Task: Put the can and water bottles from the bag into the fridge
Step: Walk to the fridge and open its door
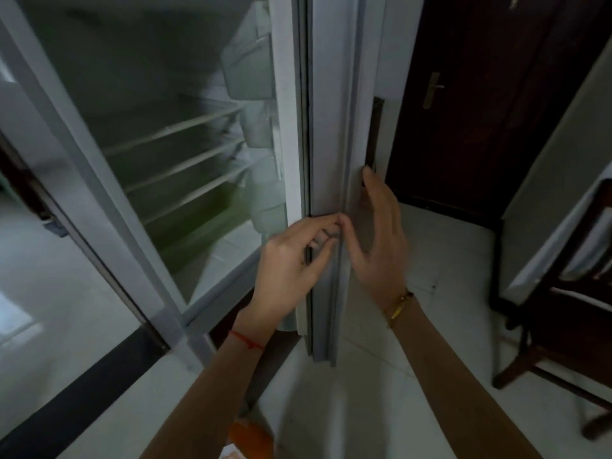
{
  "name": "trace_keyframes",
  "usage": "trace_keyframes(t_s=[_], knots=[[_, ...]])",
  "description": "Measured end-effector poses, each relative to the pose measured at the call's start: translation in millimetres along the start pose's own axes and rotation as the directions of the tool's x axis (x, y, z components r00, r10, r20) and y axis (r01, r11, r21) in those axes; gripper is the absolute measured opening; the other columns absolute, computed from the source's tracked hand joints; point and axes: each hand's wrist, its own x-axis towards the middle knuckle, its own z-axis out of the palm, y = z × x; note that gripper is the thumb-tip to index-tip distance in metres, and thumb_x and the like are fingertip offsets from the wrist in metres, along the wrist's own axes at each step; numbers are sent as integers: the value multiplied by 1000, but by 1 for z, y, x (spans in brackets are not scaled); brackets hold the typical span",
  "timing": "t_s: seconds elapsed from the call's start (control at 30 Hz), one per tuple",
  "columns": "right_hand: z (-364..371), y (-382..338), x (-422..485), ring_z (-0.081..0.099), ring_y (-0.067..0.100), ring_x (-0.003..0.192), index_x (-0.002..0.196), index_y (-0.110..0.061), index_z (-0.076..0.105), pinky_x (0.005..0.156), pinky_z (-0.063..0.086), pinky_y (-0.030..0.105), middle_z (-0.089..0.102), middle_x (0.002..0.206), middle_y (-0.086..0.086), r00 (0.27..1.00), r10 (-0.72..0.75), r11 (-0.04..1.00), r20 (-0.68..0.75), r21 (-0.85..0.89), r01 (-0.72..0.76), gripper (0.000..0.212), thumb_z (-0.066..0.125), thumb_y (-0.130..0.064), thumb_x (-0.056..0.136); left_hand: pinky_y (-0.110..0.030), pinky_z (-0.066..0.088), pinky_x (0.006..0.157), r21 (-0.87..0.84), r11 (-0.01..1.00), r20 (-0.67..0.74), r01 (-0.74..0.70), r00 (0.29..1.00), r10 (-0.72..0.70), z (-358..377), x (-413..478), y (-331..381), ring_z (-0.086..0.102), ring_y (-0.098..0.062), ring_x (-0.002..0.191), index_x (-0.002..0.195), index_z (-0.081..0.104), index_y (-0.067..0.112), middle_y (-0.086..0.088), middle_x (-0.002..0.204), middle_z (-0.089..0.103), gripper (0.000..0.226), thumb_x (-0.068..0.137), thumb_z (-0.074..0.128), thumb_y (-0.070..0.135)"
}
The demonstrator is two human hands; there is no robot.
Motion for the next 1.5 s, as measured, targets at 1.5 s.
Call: trace_keyframes(t_s=[1.5], knots=[[-109, 289, 96, 9, 16, 148, 151, -6, 21, 121, 19, 44, 19, 159, 10, 993, 118, 880, 19, -465, -96, 65, 54, -17, 95, -41, 42, 105, 335, 939, 29, -78, 997, 73, 288, 165, -13, 60, -26, 112, 124, 63, 9, -10, 121, 63, 42, 85, 56, -2]])
